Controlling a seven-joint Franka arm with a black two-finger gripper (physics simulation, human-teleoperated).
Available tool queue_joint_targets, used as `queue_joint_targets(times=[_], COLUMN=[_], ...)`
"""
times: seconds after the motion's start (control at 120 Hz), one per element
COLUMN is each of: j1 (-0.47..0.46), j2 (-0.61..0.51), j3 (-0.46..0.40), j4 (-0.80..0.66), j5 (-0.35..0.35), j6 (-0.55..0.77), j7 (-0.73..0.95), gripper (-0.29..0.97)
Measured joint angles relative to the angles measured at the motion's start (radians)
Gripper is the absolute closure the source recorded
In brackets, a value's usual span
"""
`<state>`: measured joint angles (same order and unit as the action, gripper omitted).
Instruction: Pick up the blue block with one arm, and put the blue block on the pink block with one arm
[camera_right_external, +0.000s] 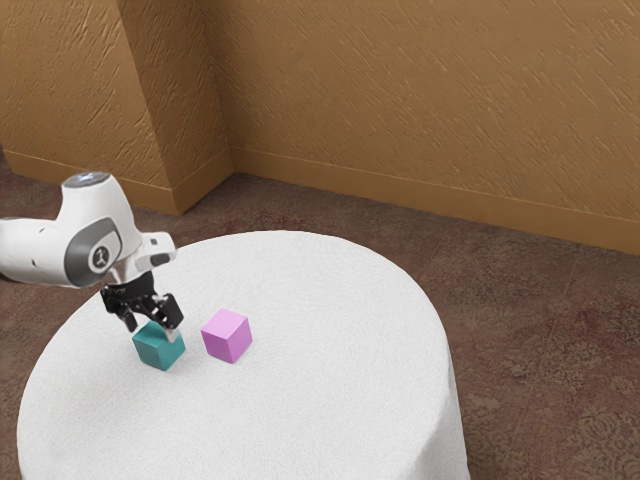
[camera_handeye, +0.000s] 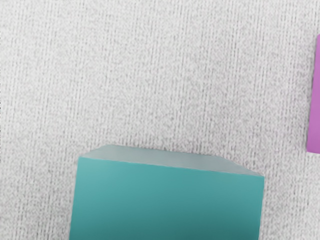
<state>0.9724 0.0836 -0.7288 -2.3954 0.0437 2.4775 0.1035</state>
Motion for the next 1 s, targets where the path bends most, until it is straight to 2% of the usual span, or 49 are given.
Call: queue_joint_targets(times=[0.158, 0.633, 0.808, 1.0], j1=[-0.005, 0.007, 0.008, 0.007], j2=[0.019, 0.091, 0.110, 0.115], j3=[0.000, 0.002, 0.002, 0.001], j4=[0.005, 0.013, 0.035, 0.037], j5=[0.047, 0.091, 0.141, 0.156], j6=[0.003, 0.027, 0.032, 0.034], j7=[-0.013, -0.036, -0.040, -0.045], gripper=[0.00, 0.00, 0.00, 0.10])
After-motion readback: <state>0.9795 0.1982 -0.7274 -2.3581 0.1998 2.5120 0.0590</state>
